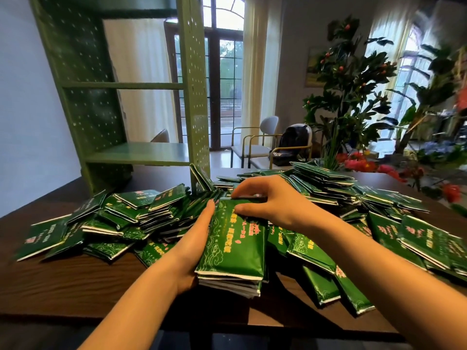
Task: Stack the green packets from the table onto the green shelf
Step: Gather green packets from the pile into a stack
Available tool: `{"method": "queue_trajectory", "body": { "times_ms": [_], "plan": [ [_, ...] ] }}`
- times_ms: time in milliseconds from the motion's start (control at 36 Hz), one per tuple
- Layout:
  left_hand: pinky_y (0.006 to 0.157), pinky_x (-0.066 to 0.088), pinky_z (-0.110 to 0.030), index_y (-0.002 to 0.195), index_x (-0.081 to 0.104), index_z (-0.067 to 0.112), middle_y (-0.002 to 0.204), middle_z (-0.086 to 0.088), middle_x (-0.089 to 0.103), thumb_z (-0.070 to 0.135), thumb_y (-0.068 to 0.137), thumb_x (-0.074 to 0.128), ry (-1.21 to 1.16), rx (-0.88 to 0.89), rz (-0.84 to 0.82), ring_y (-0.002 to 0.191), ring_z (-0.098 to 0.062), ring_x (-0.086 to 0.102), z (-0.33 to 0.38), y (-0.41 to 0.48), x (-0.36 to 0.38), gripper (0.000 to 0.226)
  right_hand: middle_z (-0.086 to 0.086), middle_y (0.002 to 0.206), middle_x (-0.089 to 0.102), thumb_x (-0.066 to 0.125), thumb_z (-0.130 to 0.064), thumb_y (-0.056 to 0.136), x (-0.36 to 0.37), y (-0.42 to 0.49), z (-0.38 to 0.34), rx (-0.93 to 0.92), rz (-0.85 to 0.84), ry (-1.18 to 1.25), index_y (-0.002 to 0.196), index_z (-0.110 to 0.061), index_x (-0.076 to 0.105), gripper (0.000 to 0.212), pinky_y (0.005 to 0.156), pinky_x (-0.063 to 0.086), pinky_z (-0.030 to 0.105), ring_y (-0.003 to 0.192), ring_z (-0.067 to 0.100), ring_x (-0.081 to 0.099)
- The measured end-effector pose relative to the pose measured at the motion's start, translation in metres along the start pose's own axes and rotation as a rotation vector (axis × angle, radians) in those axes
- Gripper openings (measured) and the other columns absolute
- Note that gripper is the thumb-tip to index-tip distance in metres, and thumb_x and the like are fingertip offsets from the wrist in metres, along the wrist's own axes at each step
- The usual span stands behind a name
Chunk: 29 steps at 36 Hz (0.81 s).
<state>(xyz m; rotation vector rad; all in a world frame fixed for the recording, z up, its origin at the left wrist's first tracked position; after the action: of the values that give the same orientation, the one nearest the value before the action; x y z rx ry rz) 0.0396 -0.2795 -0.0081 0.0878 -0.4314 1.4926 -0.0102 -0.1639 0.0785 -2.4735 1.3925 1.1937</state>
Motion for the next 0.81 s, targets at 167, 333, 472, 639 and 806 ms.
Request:
{"method": "queue_trajectory", "body": {
  "times_ms": [167, 333, 472, 639, 806],
  "plan": [
    [0.074, 0.058, -0.037, 0.077, 0.081, 0.012, 0.092, -0.016, 0.075, 0.056, 0.076, 0.059, -0.017, 0.032, -0.018, 0.077, -0.025, 0.074, 0.003, 0.008, 0.0, 0.049, -0.009, 0.107, 0.07, 0.075, -0.021, 0.08, 0.006, -0.001, 0.0, -0.051, 0.029, -0.024, 0.102, -0.023, 0.071, 0.022, 0.099, 0.048, 0.033, 0.104, -0.001, 0.062],
    [0.075, 0.056, -0.026, 0.11, 0.073, 0.001, 0.075, -0.012, 0.075, 0.026, 0.087, 0.062, 0.118, 0.038, 0.003, 0.067, -0.011, 0.073, -0.009, 0.016, -0.014, 0.035, -0.016, 0.099, 0.067, 0.07, -0.031, 0.084, 0.007, -0.004, 0.004, -0.115, 0.155, -0.099, 0.116, -0.031, 0.062, 0.033, 0.088, 0.049, 0.029, 0.093, 0.002, 0.063],
    [0.035, 0.047, -0.019, 0.061, 0.073, 0.005, 0.051, -0.009, 0.067, 0.013, 0.086, 0.055, 0.176, 0.074, 0.161, 0.041, -0.015, 0.065, -0.001, 0.016, -0.025, 0.032, -0.018, 0.09, 0.061, 0.06, -0.027, 0.091, -0.012, -0.003, 0.014, -0.103, 0.29, -0.169, 0.114, -0.024, 0.063, 0.023, 0.071, 0.046, 0.026, 0.078, 0.012, 0.059],
    [0.03, 0.041, -0.018, 0.075, 0.059, -0.008, 0.046, -0.009, 0.064, 0.012, 0.098, 0.045, 0.089, 0.075, 0.328, 0.035, -0.015, 0.061, 0.008, 0.017, -0.038, 0.034, -0.005, 0.117, 0.063, 0.065, -0.033, 0.087, -0.023, 0.001, 0.043, -0.009, 0.248, -0.59, 0.124, -0.023, 0.057, 0.039, 0.09, 0.041, 0.035, 0.111, 0.019, 0.05],
    [0.028, 0.036, -0.016, 0.075, 0.055, 0.005, 0.028, -0.003, 0.049, 0.006, 0.103, 0.035, 0.103, 0.191, 0.346, 0.022, -0.005, 0.047, 0.024, 0.001, -0.041, 0.034, -0.004, 0.14, 0.05, 0.066, -0.046, 0.083, -0.021, 0.006, 0.068, 0.08, 0.112, -0.7, 0.139, -0.029, 0.043, 0.063, 0.104, 0.031, 0.038, 0.131, 0.019, 0.035]
  ]
}}
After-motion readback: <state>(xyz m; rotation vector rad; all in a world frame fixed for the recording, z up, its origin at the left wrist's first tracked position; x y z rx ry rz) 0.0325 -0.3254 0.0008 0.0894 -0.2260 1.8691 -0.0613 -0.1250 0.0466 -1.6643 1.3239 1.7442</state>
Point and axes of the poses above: each hand's wrist, its own y-axis towards the middle knuckle, its own x-axis out of the palm, z = x × y, the point moved 6 cm from there along y, towards the middle knuckle
